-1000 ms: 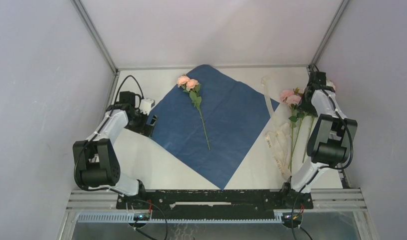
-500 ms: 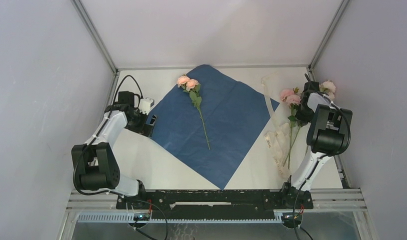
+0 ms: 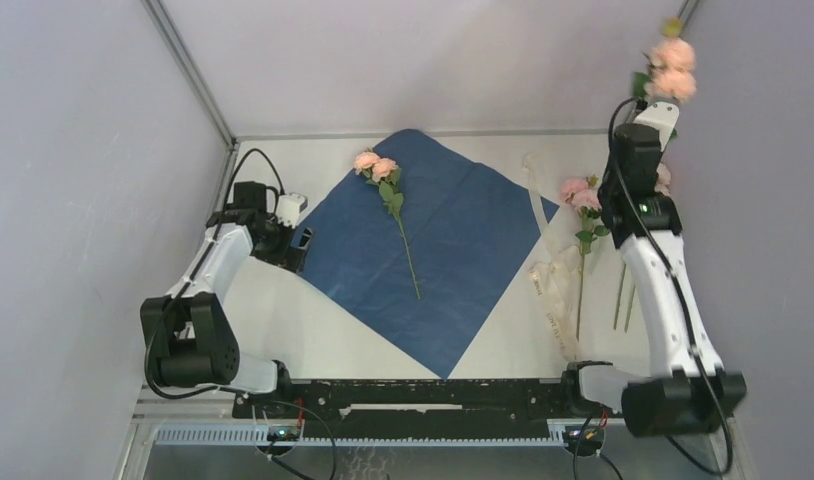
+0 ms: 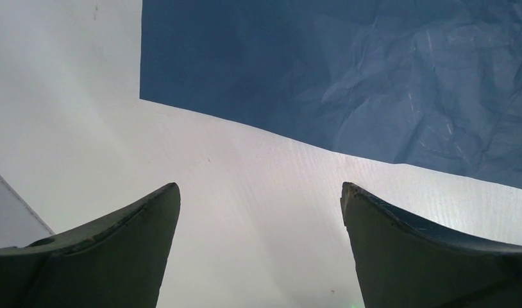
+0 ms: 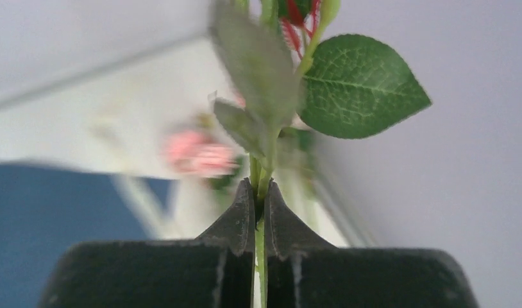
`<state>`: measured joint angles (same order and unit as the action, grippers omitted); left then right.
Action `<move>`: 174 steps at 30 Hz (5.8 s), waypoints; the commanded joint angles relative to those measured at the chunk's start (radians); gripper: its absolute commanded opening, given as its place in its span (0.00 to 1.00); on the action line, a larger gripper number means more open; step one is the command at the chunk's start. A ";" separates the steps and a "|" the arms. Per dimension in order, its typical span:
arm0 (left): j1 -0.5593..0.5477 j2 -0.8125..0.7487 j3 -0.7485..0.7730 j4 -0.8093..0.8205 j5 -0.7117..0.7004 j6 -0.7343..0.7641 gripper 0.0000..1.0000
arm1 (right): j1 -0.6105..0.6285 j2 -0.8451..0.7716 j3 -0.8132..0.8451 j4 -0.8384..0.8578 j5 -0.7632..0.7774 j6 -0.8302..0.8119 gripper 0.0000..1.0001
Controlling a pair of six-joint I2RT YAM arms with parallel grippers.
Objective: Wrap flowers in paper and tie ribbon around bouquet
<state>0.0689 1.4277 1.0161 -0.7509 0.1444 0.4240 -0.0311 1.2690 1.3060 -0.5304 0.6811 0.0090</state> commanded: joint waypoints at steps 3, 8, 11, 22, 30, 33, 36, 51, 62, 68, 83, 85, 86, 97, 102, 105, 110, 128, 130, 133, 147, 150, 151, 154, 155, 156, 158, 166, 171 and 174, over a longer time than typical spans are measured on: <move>0.005 -0.062 0.098 -0.022 0.055 -0.003 1.00 | 0.129 -0.168 -0.102 0.283 -0.861 0.193 0.00; -0.001 -0.061 0.300 -0.119 0.324 -0.049 0.98 | 0.402 -0.021 -0.209 0.696 -1.101 0.467 0.00; -0.052 -0.109 0.304 0.020 0.665 -0.241 0.99 | 0.545 0.107 -0.207 0.896 -1.090 0.563 0.00; -0.439 0.040 0.203 0.374 0.611 -0.464 1.00 | 0.615 0.313 -0.164 1.039 -1.179 0.775 0.00; -0.477 0.113 0.205 0.409 0.620 -0.546 0.04 | 0.608 0.285 -0.164 0.964 -1.173 0.733 0.00; -0.473 0.109 0.164 0.431 0.587 -0.628 0.00 | 0.555 0.264 -0.156 0.851 -1.159 0.700 0.23; -0.462 0.119 0.092 0.527 0.520 -0.796 0.00 | 0.477 0.213 -0.084 0.494 -1.009 0.552 0.54; -0.515 0.502 0.366 0.350 0.210 -0.917 0.99 | -0.100 0.277 -0.005 -0.210 -0.472 0.263 0.74; -0.515 0.226 0.346 0.094 0.002 -0.564 1.00 | -0.203 0.544 0.058 -0.156 -0.521 0.206 0.51; -0.477 0.075 0.268 0.090 0.019 -0.456 1.00 | -0.209 0.637 0.104 -0.128 -0.565 0.145 0.41; -0.352 0.001 0.294 0.090 0.050 -0.426 1.00 | -0.233 0.748 0.188 -0.127 -0.760 0.101 0.45; -0.340 -0.005 0.298 0.091 0.053 -0.426 1.00 | -0.234 0.762 0.194 -0.124 -0.765 0.103 0.38; -0.335 -0.008 0.298 0.090 0.056 -0.426 1.00 | -0.236 0.769 0.201 -0.130 -0.758 0.105 0.31; -0.240 -0.033 0.313 0.090 0.091 -0.405 1.00 | -0.256 0.477 0.265 -0.227 -0.492 0.072 0.00; -0.199 -0.040 0.316 0.091 0.102 -0.404 1.00 | -0.163 0.276 0.303 -0.251 -0.197 0.042 0.00; -0.172 -0.046 0.314 0.094 0.110 -0.399 1.00 | -0.009 0.145 0.289 -0.186 -0.084 -0.032 0.00; -0.124 -0.046 0.299 0.105 0.122 -0.416 1.00 | 0.225 0.089 0.281 -0.081 -0.757 -0.026 0.00; -0.072 -0.100 0.214 0.133 0.131 -0.407 1.00 | 0.532 1.089 0.974 -0.147 -0.783 0.266 0.28; -0.072 -0.098 0.213 0.132 0.141 -0.406 1.00 | 0.520 1.076 0.987 -0.189 -0.729 0.240 0.57; -0.072 -0.094 0.213 0.132 0.153 -0.406 1.00 | 0.497 0.962 0.908 -0.206 -0.572 0.176 0.90; -0.072 -0.088 0.214 0.130 0.181 -0.405 1.00 | -0.101 0.489 0.105 -0.174 -0.074 0.168 0.75; -0.072 -0.080 0.217 0.130 0.187 -0.410 1.00 | -0.174 0.551 0.101 -0.165 -0.025 0.159 0.78; -0.072 -0.080 0.218 0.131 0.189 -0.410 1.00 | -0.190 0.568 0.103 -0.156 -0.017 0.159 0.78; -0.072 -0.080 0.219 0.130 0.189 -0.410 1.00 | -0.232 0.609 0.104 -0.125 -0.059 0.163 0.75; -0.072 -0.078 0.219 0.130 0.189 -0.409 1.00 | -0.243 0.620 0.106 -0.116 -0.083 0.166 0.74; -0.072 -0.076 0.219 0.130 0.186 -0.409 1.00 | -0.252 0.632 0.109 -0.112 -0.106 0.171 0.73; -0.072 -0.072 0.219 0.128 0.180 -0.407 1.00 | -0.271 0.653 0.113 -0.100 -0.155 0.176 0.72; -0.072 -0.068 0.218 0.127 0.165 -0.401 1.00 | -0.340 0.753 0.159 -0.092 -0.303 0.175 0.49; -0.072 -0.065 0.222 0.126 0.155 -0.399 1.00 | -0.343 0.807 0.186 -0.100 -0.396 0.187 0.48; -0.072 -0.069 0.220 0.125 0.154 -0.397 1.00 | -0.348 0.831 0.222 -0.123 -0.426 0.178 0.49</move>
<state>-0.0097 1.3624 1.2488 -0.6529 0.2989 0.0021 -0.3737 2.0560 1.4731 -0.6559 0.3508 0.1738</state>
